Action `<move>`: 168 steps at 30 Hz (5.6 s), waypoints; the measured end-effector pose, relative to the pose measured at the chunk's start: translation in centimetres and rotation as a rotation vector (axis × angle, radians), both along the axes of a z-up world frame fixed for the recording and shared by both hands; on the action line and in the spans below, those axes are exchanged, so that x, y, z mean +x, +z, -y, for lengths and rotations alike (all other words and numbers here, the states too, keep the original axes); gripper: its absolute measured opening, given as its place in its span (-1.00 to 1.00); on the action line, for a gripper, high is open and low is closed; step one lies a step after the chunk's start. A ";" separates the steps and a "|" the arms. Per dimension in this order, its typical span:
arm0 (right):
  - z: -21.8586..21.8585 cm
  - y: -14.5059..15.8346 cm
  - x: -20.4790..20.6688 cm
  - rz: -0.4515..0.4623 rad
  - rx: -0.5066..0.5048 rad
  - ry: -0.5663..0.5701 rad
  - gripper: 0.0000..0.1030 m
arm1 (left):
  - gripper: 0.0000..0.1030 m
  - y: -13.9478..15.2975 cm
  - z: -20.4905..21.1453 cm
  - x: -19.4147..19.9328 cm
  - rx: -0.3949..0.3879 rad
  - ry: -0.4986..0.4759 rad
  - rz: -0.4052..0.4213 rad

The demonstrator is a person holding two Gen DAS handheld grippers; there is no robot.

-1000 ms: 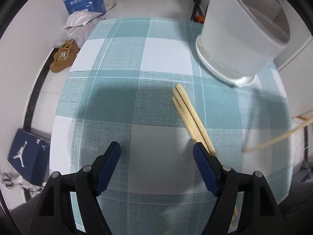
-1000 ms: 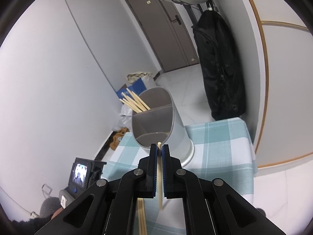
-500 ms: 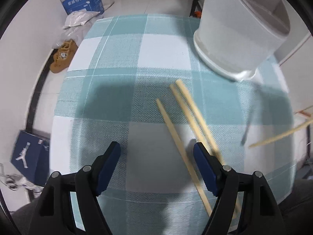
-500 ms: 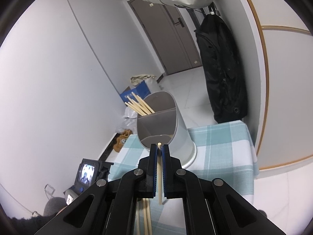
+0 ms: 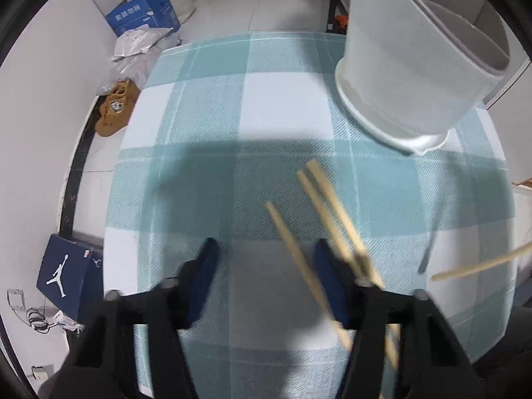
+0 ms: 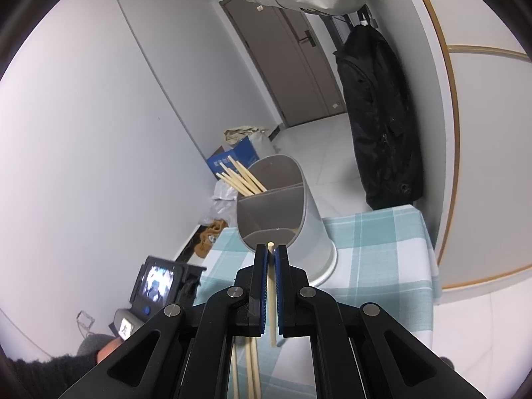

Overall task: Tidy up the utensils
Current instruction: 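Lift the chopstick with the right tool while the left tool grasps another chopstick, then carry both held chopsticks up over the white holder, then open both tools to drop the chopsticks into the white holder, then withdraw both open tools back toward the remaining chopsticks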

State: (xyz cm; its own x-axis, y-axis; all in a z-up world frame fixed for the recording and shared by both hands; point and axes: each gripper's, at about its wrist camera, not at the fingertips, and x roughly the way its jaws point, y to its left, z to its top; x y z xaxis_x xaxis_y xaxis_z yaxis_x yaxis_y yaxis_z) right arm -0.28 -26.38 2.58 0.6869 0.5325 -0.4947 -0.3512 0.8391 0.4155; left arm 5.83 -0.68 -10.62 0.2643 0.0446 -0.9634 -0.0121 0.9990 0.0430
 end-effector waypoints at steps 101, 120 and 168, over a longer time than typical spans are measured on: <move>-7.3 9.8 16.3 0.085 -0.326 0.075 -0.93 | -0.98 19.1 -0.6 7.9 -0.461 0.011 0.614; -7.0 6.9 17.6 -0.054 -0.148 0.088 -0.70 | -0.18 18.7 -2.0 8.3 -0.482 -0.008 0.515; -6.0 0.4 3.1 0.054 -0.080 0.020 0.35 | 0.42 12.1 -4.7 -3.1 -0.247 0.074 0.576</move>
State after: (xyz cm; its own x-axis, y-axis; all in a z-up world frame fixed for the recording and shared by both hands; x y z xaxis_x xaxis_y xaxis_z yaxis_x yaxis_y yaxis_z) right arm 2.86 -20.40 3.03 0.7032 0.5070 -0.4985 -0.3887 0.8612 0.3276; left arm 2.73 4.03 1.50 0.7484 -0.1229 -0.6517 -0.0343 0.9742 -0.2231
